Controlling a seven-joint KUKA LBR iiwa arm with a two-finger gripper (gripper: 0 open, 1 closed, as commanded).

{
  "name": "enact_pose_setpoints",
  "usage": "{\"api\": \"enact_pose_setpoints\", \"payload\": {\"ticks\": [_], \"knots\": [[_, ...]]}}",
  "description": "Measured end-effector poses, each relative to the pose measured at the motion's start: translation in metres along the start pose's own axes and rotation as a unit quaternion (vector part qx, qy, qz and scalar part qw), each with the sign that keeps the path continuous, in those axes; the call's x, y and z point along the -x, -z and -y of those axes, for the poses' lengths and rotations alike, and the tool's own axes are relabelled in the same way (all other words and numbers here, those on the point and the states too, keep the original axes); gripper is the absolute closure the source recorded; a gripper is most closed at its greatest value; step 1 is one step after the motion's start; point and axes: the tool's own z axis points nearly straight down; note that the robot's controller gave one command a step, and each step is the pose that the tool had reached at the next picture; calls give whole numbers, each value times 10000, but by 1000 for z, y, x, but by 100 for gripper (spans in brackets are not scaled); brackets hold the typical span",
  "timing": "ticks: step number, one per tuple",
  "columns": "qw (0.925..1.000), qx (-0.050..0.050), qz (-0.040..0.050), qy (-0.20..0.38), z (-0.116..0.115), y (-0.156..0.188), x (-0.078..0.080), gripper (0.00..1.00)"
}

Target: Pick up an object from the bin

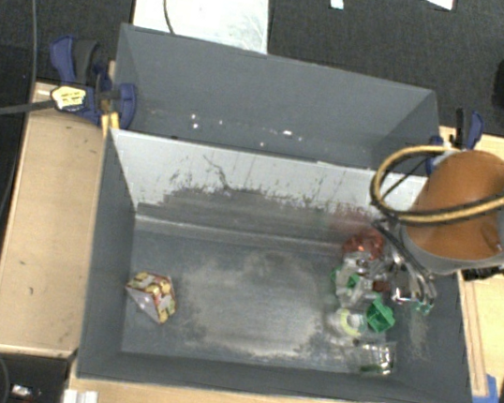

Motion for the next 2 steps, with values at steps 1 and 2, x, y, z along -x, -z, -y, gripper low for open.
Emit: {"api": "enact_pose_setpoints", "payload": {"ticks": [1,2], "knots": [[9967,-5,-1,809,35,-9,-21,100],[9976,5,7,691,36,-8,-18,100]]}}
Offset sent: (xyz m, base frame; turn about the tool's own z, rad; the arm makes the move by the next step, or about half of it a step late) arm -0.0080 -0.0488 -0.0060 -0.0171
